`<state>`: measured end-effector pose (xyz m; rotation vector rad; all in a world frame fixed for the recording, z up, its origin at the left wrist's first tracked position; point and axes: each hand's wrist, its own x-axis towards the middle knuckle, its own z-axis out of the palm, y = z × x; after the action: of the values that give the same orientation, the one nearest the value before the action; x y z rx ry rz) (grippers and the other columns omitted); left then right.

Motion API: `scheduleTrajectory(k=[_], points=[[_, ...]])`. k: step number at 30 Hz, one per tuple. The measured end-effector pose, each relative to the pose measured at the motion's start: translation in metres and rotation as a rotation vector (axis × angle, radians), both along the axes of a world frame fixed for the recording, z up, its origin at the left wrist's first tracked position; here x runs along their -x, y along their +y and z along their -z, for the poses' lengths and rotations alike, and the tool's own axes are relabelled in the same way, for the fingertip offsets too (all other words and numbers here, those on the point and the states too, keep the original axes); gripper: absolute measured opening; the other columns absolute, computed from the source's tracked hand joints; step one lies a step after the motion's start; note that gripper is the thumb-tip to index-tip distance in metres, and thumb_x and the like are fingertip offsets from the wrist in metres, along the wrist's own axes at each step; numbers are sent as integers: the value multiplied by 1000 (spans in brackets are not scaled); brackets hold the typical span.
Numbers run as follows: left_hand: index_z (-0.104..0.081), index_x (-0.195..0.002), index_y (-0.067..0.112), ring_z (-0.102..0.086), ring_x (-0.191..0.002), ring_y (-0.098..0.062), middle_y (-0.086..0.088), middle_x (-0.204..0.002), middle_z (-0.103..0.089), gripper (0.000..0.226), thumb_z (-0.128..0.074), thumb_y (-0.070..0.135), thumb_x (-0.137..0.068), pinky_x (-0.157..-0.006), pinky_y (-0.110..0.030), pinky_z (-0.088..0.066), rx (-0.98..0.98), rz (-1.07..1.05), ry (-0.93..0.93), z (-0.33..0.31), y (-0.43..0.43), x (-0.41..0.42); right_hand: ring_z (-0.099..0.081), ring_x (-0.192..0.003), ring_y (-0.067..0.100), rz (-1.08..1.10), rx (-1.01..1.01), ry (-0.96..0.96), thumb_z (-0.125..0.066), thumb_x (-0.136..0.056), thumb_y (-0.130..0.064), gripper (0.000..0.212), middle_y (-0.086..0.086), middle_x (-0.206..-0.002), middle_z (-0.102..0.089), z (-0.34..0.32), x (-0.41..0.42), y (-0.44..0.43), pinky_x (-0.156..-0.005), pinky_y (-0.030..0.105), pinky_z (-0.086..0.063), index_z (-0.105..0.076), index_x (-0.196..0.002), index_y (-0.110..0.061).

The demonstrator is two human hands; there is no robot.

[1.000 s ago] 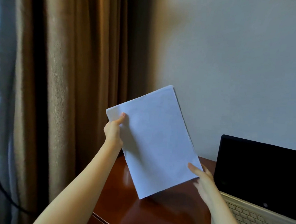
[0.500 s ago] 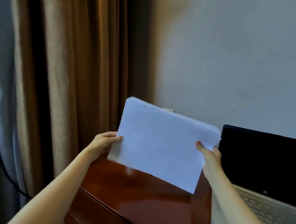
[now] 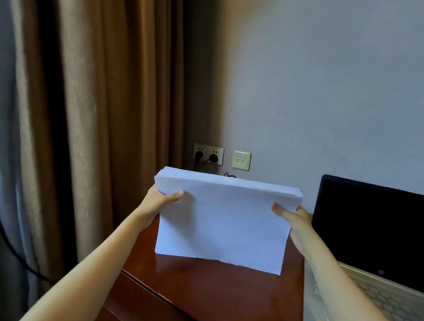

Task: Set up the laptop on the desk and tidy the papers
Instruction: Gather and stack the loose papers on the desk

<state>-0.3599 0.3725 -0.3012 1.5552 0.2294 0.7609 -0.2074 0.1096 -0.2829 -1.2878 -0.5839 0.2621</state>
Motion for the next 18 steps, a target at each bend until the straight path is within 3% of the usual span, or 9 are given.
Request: scheduleTrajectory(k=[2, 3, 5, 7, 8, 11, 15, 16, 18], points=[[-58, -107, 20, -65, -95, -21, -4, -105, -66, 103, -85, 65, -18, -74, -29, -56, -12, -20, -20, 3, -2, -5, -48, -112, 19, 44, -16, 65, -74, -78, -12, 38, 5, -117, -54, 6, 1, 1, -94, 28, -35, -57, -112, -12], [-59, -104, 22, -64, -96, -22, -4, -105, -66, 101, -85, 66, -16, -77, -32, -55, -3, -36, -24, 1, -4, -6, -47, -118, 22, 65, -21, 78, -66, -83, -4, 31, 6, -115, -52, 6, 1, 1, -95, 29, -35, -56, -112, -13], [-58, -100, 26, -63, -97, -23, -4, -107, -65, 98, -84, 67, -15, -81, -36, -55, 4, -51, -32, -3, -4, -8, -49, -122, 26, 77, -13, 52, -65, -83, -3, 19, 8, -113, -57, 3, -3, 1, -94, 30, -37, -57, -92, -17], [-58, -100, 27, -63, -97, -21, -3, -105, -64, 97, -83, 68, -15, -77, -33, -55, -5, -52, -39, -5, -3, -7, -53, -117, 24, 84, 7, 19, -69, -79, -7, 17, 5, -108, -61, 0, -6, 2, -92, 28, -38, -58, -91, -13], [-58, -101, 27, -64, -97, -21, -3, -105, -65, 98, -84, 67, -15, -76, -31, -56, -8, -50, -33, -4, -3, -7, -56, -113, 23, 66, 11, 17, -76, -73, -14, 26, 3, -104, -63, 1, -7, 1, -91, 28, -39, -59, -92, -12], [-57, -106, 25, -64, -99, -21, -4, -108, -65, 97, -86, 64, -22, -76, -32, -56, -13, -47, -21, 3, -4, -6, -63, -96, 16, -12, 92, 13, -94, -30, -42, 75, -4, -95, -67, 17, -7, 1, -81, 25, -46, -63, -93, -17], [-61, -102, 19, -64, -94, -21, -9, -112, -65, 46, -83, 26, -62, -82, -38, -55, 59, -142, -15, 1, -9, -11, -56, -103, 22, 97, 105, 53, -74, -73, 2, 36, 4, -103, -61, 27, -5, 5, -87, 29, -40, -57, -101, -11], [-60, -104, 17, -64, -95, -23, -10, -111, -64, 42, -81, 19, -68, -81, -37, -55, 75, -180, -13, 1, -9, -13, -57, -102, 23, 126, 96, 45, -72, -75, 3, 33, 6, -102, -62, 25, -4, 7, -85, 30, -41, -58, -101, -11], [-55, -116, 12, -61, -105, -29, -10, -115, -62, 54, -82, 17, -69, -82, -36, -54, 68, -269, -21, -2, -9, -17, -59, -97, 23, 170, 75, 29, -71, -76, 2, 28, 7, -99, -62, 15, 0, 11, -76, 28, -45, -60, -99, -9]])
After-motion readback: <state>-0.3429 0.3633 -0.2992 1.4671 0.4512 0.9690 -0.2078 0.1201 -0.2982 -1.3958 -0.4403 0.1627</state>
